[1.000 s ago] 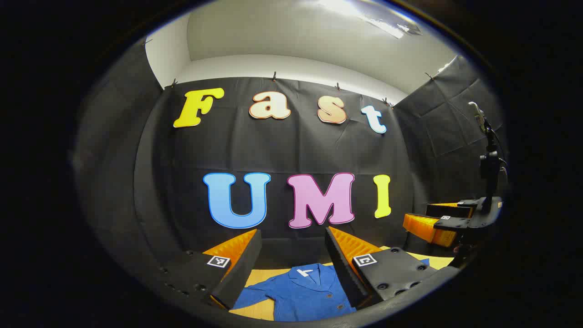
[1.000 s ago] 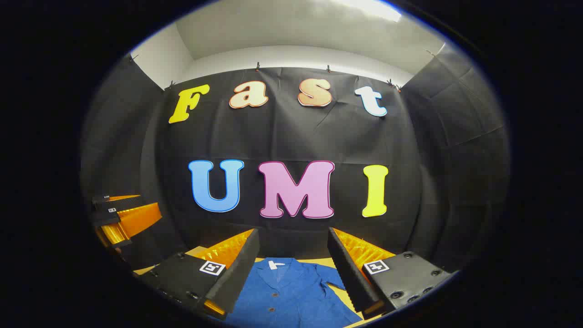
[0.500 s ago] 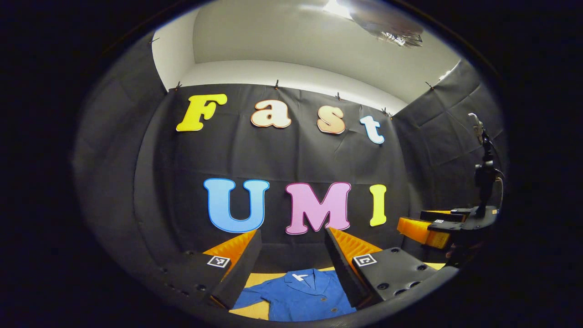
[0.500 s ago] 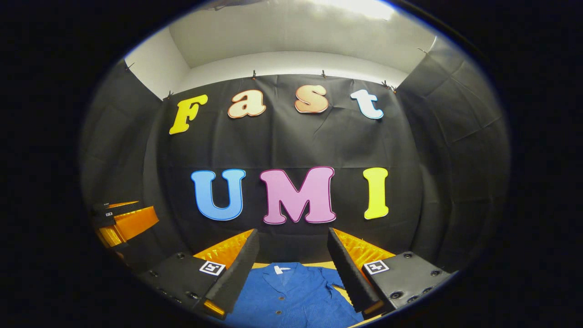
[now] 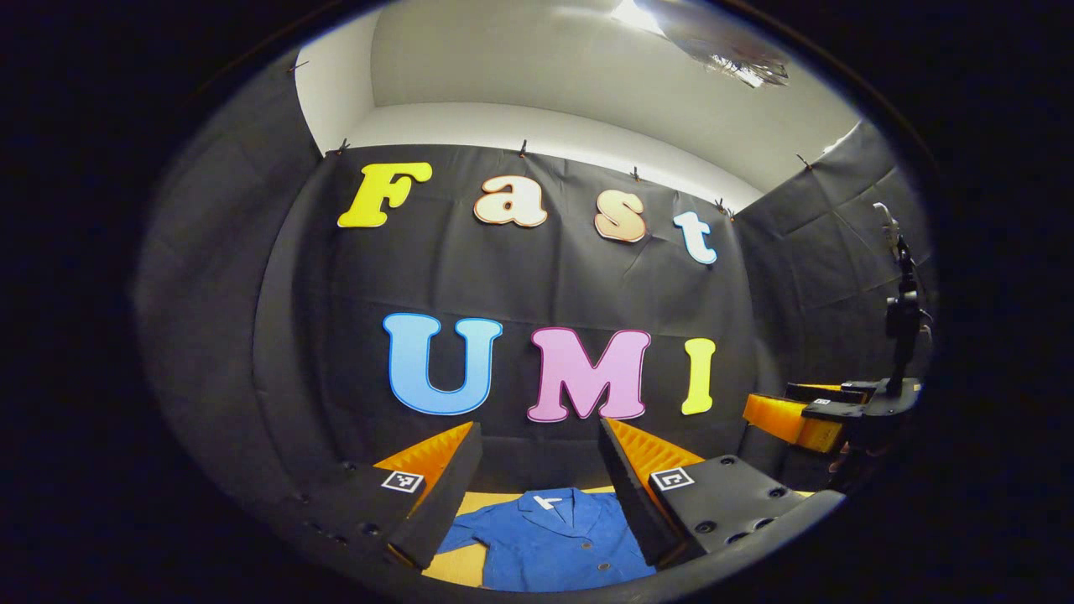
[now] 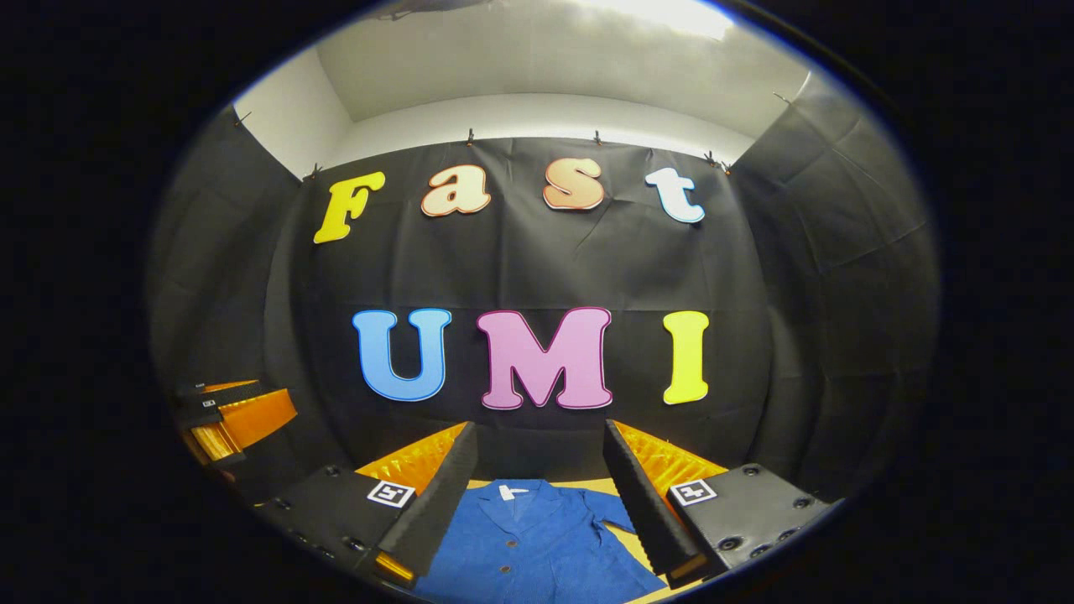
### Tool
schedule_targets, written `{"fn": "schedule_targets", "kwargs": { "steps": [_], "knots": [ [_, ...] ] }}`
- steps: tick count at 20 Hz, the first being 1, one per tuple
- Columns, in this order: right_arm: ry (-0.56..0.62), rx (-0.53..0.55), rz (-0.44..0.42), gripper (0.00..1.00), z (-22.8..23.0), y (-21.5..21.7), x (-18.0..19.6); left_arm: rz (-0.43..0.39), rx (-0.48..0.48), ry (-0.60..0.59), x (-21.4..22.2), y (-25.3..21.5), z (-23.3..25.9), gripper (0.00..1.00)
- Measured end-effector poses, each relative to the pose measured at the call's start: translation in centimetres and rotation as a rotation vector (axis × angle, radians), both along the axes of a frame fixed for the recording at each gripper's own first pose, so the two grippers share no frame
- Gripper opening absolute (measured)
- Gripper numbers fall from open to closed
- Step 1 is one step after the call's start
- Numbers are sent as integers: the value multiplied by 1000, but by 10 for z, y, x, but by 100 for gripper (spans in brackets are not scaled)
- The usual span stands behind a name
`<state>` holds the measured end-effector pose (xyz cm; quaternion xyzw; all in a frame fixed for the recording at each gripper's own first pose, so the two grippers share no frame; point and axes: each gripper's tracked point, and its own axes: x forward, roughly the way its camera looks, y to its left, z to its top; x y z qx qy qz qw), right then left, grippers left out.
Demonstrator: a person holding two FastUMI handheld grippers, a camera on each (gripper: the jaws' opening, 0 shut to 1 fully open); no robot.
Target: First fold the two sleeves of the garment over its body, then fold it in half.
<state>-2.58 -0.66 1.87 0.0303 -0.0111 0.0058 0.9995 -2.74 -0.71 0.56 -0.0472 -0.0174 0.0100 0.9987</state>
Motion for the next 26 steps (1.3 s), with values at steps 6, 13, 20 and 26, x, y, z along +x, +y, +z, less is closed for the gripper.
{"fn": "schedule_targets", "kwargs": {
  "steps": [6,13,20,26],
  "knots": [
    [12,-18,-12,91,-6,-9,-7,-7,-3,44,-6,-4,-12,81],
    [20,-56,-61,94,-9,-34,-16,-21,4,90,-10,-7,-24,81],
    [58,-59,-83,94,-19,-47,-15,-25,-20,98,-9,-16,-31,81],
    [74,-60,-50,94,-29,-41,-2,-51,-5,125,-6,-30,-37,81]
  ]
}}
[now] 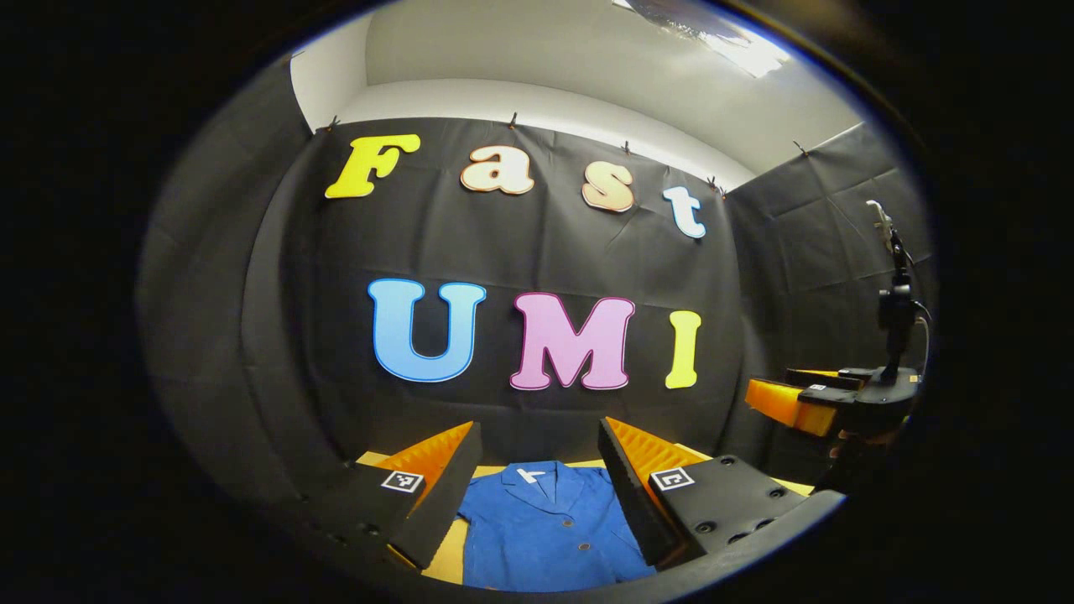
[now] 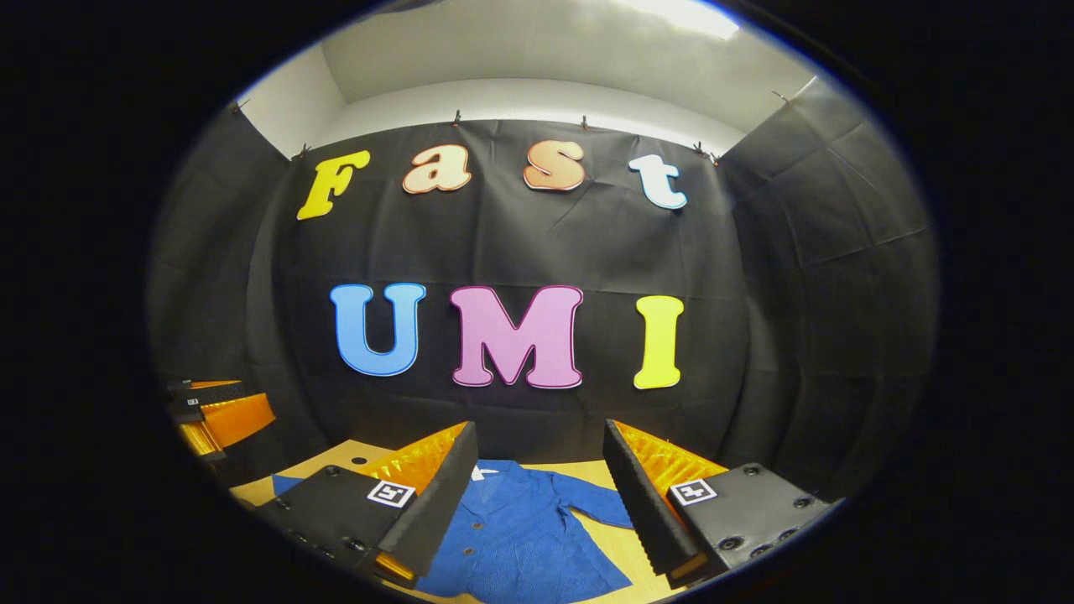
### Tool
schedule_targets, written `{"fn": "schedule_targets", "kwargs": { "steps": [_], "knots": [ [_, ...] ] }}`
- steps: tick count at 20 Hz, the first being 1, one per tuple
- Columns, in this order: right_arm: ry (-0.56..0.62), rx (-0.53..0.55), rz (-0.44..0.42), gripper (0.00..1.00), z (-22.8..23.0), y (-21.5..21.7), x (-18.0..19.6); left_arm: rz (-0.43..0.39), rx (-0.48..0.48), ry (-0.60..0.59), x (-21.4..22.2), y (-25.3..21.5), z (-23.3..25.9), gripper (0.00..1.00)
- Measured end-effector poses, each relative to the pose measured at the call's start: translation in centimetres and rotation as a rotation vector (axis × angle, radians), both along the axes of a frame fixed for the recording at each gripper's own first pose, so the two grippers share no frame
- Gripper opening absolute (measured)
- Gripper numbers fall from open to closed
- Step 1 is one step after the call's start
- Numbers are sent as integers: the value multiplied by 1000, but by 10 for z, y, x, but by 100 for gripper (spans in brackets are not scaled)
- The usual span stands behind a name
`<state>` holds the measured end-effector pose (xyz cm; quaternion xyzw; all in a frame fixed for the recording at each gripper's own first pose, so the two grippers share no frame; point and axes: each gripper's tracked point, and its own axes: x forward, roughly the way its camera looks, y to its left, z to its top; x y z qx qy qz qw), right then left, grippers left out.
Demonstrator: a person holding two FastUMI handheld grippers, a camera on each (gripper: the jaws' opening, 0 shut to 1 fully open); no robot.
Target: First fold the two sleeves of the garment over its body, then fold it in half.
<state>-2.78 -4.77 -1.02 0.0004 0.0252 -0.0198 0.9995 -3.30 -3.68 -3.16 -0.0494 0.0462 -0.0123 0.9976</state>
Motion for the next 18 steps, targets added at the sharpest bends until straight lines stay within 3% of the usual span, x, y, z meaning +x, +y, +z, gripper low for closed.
{"fn": "schedule_targets", "kwargs": {
  "steps": [1,5,7,9,11,12,13,14,18],
  "knots": [
    [6,3,4,91,-3,0,2,2,-1,8,1,-1,-2,81],
    [28,35,6,94,-9,0,21,20,-14,35,6,-4,-7,81],
    [49,34,-3,91,-20,-6,35,28,-8,41,10,-4,-8,81],
    [77,47,-34,94,-32,-18,49,33,-7,52,15,-7,-11,81],
    [83,91,-63,90,-40,-29,62,44,-13,68,21,-7,-16,81],
    [96,102,-80,94,-48,-36,69,54,-15,74,24,-6,-18,81],
    [117,100,-103,90,-60,-45,75,64,-15,79,28,-4,-19,81],
    [148,94,-127,95,-73,-56,82,77,-14,84,31,-3,-22,81],
    [290,139,-238,95,-131,-109,99,115,26,84,50,-3,-27,81]
  ]
}}
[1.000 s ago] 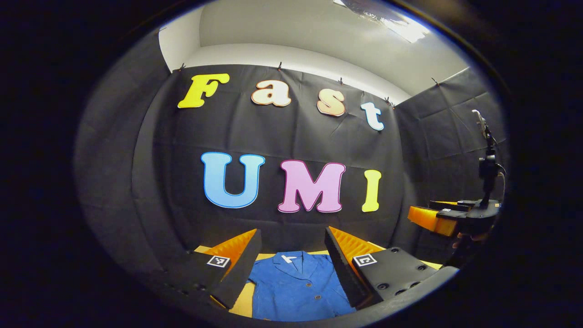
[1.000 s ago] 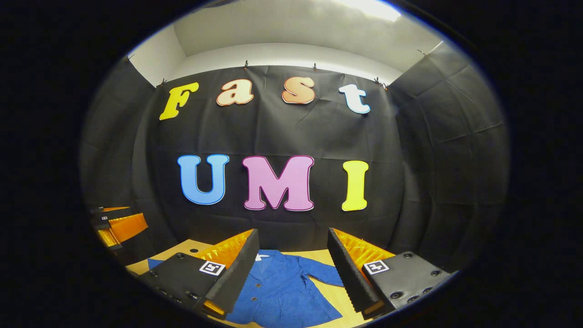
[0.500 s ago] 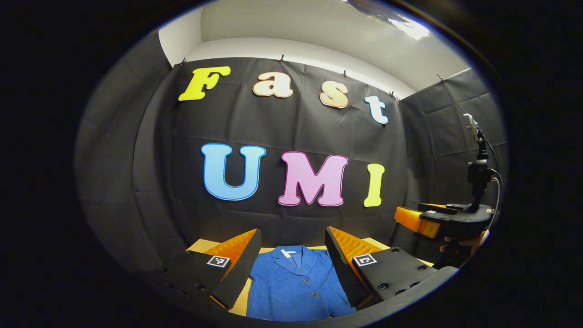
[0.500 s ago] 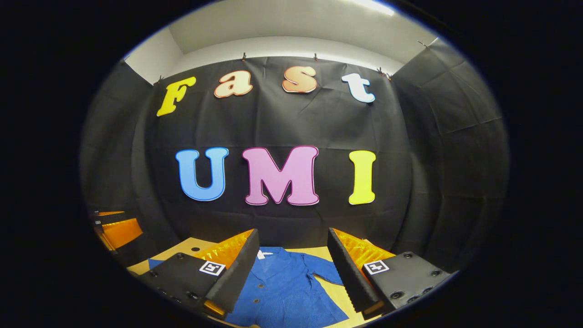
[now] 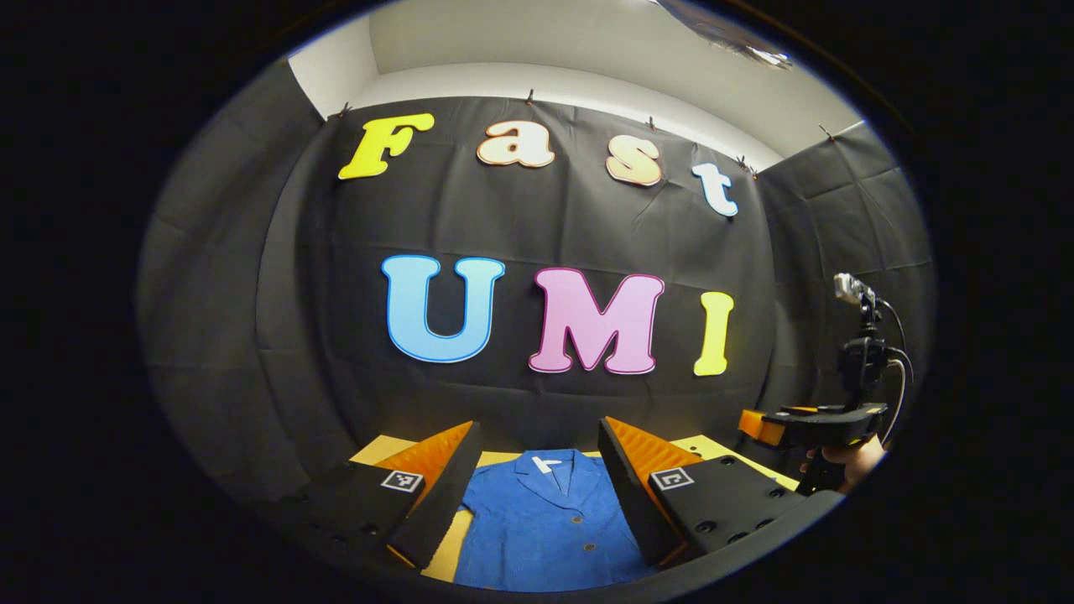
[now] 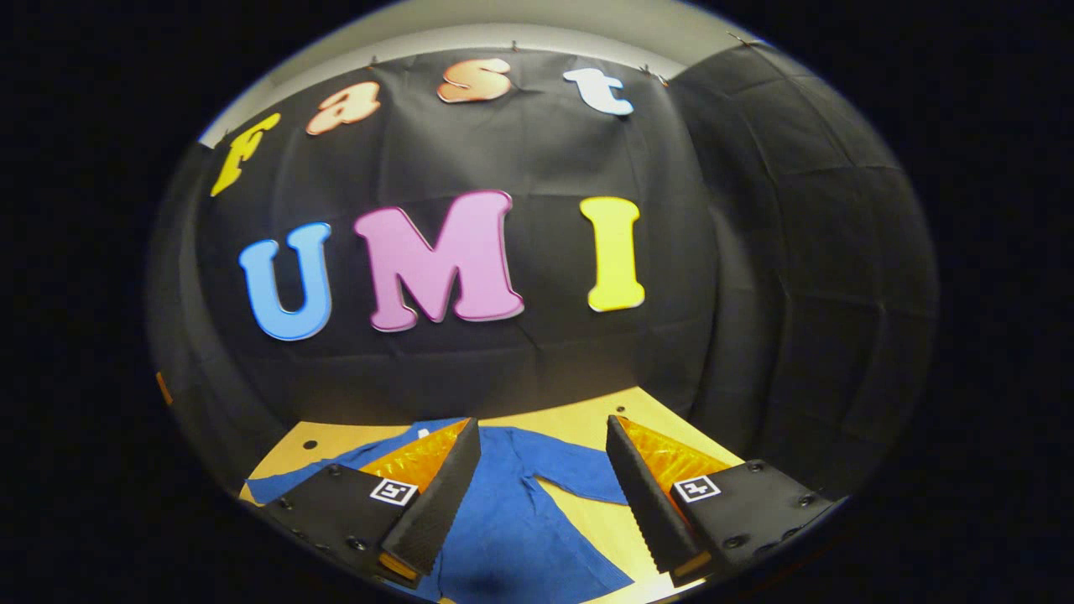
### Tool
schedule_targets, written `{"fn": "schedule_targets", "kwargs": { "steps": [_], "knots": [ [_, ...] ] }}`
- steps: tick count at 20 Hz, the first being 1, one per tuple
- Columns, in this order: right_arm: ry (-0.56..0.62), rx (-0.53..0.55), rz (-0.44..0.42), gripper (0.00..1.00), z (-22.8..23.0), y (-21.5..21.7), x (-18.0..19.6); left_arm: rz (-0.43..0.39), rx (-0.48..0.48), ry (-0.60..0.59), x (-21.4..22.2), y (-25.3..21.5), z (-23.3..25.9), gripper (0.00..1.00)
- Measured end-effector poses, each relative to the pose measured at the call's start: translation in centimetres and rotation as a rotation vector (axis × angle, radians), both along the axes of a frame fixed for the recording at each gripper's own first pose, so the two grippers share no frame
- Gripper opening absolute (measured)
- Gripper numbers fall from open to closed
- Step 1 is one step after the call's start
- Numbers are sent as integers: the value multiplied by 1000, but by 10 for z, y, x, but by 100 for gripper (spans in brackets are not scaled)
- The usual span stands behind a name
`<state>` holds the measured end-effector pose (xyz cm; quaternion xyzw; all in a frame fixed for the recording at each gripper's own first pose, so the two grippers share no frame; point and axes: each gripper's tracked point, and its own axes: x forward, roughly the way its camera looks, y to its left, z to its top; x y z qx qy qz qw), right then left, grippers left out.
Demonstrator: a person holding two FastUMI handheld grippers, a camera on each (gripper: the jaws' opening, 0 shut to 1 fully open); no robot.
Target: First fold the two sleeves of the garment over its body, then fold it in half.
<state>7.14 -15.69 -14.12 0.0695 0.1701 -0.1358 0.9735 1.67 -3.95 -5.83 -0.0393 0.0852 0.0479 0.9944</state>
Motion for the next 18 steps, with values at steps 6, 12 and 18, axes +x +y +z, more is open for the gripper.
{"fn": "schedule_targets", "kwargs": {
  "steps": [6,12,18],
  "knots": [
    [220,-11,-170,95,-98,-109,12,40,-6,70,37,-14,-17,81],
    [474,-65,-284,95,-192,-203,0,29,9,186,69,-40,-44,81],
    [719,31,-344,98,-273,-231,-12,-49,25,285,78,-74,-69,81]
  ]
}}
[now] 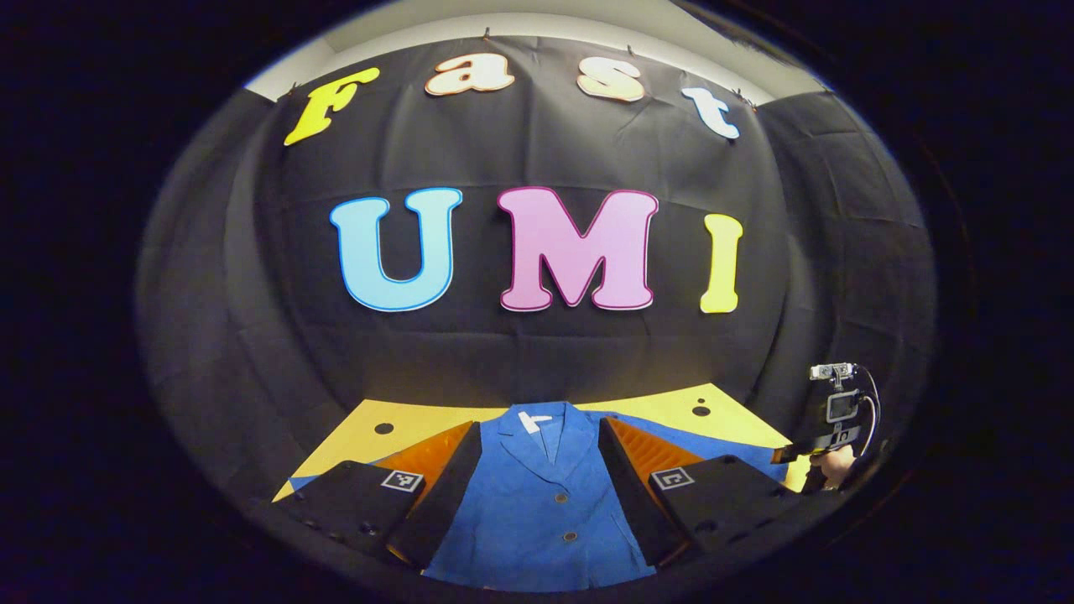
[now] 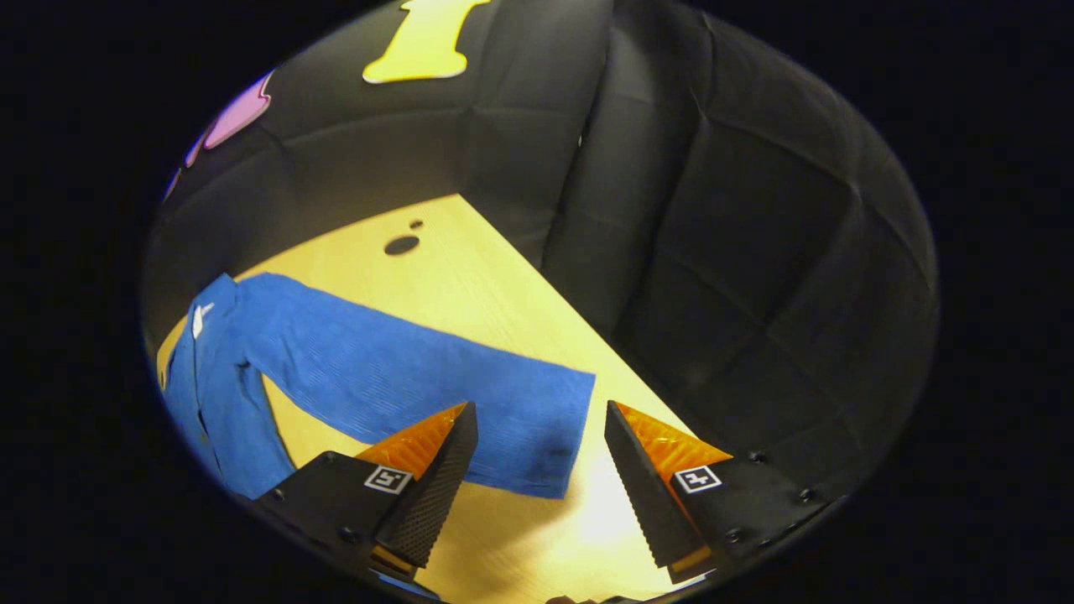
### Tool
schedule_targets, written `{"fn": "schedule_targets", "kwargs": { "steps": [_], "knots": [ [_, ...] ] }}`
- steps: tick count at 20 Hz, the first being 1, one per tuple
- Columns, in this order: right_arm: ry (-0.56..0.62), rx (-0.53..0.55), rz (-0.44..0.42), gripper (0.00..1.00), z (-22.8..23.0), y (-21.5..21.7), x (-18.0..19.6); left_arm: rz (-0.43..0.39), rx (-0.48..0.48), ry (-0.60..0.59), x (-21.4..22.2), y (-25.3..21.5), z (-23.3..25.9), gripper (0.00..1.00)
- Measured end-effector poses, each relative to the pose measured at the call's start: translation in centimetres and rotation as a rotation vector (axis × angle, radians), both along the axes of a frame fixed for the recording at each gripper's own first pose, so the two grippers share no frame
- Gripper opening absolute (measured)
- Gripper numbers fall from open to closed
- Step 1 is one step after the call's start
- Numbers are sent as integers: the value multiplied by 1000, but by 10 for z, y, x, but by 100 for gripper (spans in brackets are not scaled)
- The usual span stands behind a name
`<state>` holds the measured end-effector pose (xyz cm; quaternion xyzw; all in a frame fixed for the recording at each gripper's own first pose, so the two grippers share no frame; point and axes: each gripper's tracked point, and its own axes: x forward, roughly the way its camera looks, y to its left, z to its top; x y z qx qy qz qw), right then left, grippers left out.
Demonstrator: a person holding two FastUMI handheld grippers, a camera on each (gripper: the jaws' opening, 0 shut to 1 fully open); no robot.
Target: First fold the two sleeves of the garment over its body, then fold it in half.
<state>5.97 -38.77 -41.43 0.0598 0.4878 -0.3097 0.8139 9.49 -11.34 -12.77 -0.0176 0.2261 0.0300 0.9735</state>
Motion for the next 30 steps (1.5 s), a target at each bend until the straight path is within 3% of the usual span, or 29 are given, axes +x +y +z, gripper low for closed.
{"fn": "schedule_targets", "kwargs": {
  "steps": [3,6,10,11,13,14,16,17,19,25,27,30],
  "knots": [
    [50,68,-51,97,-20,0,-10,-12,-24,19,-2,-13,-4,81],
    [98,92,-36,97,-27,3,-15,-16,-38,38,-7,-22,-9,81],
    [68,165,-122,97,-23,4,-13,5,-21,43,-10,-18,-8,81],
    [65,173,-147,76,-29,1,-9,9,-20,41,-12,-17,-7,81],
    [75,185,-185,63,-26,3,-7,11,-18,44,-15,-18,-7,81],
    [67,214,-199,63,-31,7,-4,11,-17,46,-16,-18,-7,81],
    [57,226,-213,19,-31,7,-3,12,-17,46,-19,-18,-8,81],
    [39,241,-197,19,-30,9,-1,12,-20,46,-20,-17,-8,81],
    [2,265,-156,3,-30,11,1,17,-29,48,-22,-15,-10,81],
    [-108,287,-190,1,-10,16,22,74,-65,68,-33,5,-16,81],
    [-141,283,-152,1,8,25,37,83,-52,63,-38,15,-14,81],
    [-183,249,-28,1,41,51,71,113,-54,52,-46,31,-12,81]
  ]
}}
